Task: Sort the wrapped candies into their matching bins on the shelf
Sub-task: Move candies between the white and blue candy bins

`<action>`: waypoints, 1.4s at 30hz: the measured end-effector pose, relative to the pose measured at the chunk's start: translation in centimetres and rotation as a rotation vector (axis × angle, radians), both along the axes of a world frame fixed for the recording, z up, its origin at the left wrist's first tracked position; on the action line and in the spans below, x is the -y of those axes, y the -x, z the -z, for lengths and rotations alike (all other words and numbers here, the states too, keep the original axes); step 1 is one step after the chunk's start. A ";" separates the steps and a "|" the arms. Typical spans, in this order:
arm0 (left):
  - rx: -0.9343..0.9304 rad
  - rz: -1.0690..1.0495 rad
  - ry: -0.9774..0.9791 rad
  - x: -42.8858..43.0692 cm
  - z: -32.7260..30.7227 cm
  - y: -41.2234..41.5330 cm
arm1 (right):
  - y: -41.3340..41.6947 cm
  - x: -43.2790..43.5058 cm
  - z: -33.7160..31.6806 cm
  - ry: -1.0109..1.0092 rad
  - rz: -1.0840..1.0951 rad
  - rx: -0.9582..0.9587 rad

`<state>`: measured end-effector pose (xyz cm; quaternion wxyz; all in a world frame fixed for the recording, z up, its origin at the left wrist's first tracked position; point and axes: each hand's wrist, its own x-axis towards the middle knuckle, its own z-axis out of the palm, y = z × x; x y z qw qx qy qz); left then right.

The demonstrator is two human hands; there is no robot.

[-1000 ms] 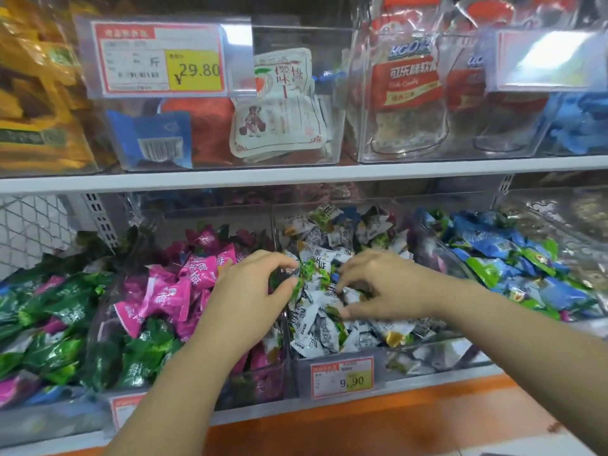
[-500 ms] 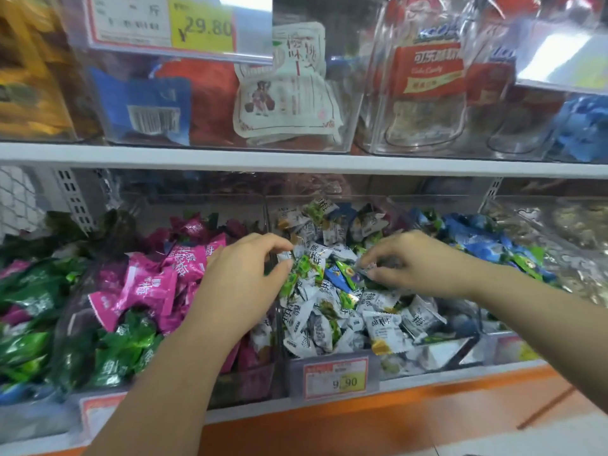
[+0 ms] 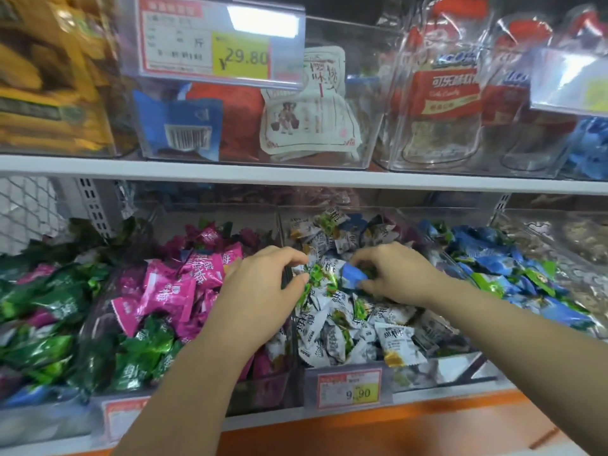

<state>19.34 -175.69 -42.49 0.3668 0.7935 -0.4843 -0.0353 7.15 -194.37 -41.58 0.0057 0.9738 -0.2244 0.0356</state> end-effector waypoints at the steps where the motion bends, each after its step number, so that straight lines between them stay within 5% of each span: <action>1: 0.000 -0.001 -0.004 0.0 0.0 0.0 | 0.4 0.2 -0.1 -0.065 0.016 0.042; 10: 0.116 -0.133 -0.019 1.4 -0.5 1.2 | 5.7 0.5 -1.2 -0.400 0.141 0.634; 17: 0.105 -0.064 0.025 4.2 -0.3 4.4 | 12.9 2.9 -0.7 -0.241 0.381 1.031; 23: 0.066 -0.078 0.070 4.5 -0.5 4.4 | 15.1 7.6 -0.5 -0.234 0.557 0.722; 27: 0.062 -0.093 0.072 4.4 -0.5 3.5 | 14.7 7.5 0.0 -0.125 0.408 0.520; 32: 0.042 -0.105 0.069 3.8 -0.4 2.7 | 14.5 8.7 2.0 -0.084 0.376 0.040; 42: 0.043 -0.110 -0.008 2.6 -0.7 2.1 | 11.5 4.0 -2.2 -0.098 0.206 0.377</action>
